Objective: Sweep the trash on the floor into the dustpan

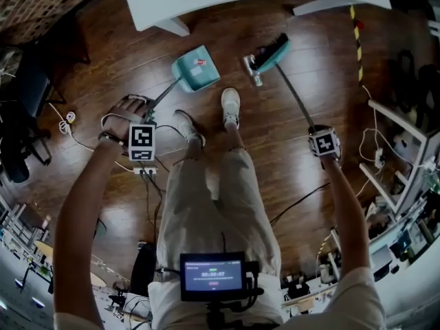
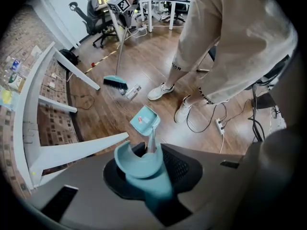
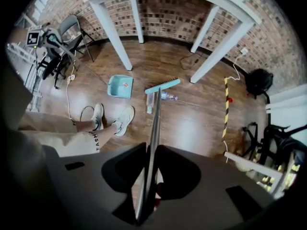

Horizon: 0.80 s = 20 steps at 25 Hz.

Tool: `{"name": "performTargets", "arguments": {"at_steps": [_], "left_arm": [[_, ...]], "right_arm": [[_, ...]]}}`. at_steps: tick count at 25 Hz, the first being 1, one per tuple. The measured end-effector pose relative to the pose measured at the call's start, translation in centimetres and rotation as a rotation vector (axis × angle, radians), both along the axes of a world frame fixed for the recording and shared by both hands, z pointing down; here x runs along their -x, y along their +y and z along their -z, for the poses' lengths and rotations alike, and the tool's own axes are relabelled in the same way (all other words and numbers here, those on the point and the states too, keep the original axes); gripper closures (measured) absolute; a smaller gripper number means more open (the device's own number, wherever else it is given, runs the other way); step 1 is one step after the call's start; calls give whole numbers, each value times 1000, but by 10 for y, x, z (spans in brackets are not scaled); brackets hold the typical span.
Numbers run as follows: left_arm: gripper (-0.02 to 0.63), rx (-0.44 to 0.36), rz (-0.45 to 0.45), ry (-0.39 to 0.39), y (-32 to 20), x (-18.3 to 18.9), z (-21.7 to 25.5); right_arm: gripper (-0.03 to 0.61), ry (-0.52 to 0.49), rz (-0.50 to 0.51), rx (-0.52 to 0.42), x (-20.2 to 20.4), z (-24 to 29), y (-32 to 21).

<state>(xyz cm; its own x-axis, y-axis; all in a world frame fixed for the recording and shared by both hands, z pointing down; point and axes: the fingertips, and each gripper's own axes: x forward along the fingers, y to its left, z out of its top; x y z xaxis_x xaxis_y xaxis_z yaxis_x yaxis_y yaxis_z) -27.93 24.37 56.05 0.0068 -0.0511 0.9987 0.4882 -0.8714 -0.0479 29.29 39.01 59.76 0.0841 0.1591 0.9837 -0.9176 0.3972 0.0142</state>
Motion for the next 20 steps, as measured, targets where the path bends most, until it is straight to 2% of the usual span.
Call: {"name": "performTargets", "arguments": {"at_steps": [5, 7, 9, 13, 20], "left_arm": [[534, 0, 16, 22, -1, -19, 2], [534, 0, 2, 25, -3, -27, 2], [534, 2, -24, 25, -5, -35, 3], [534, 16, -51, 28, -11, -49, 5], [534, 49, -74, 42, -12, -74, 2]], "right_arm": [[471, 46, -158, 22, -41, 1, 18], [472, 45, -186, 41, -50, 0, 21], [471, 48, -171, 55, -58, 0, 23], [472, 98, 34, 33, -75, 2, 2], [472, 133, 362, 93, -90, -10, -13]]}}
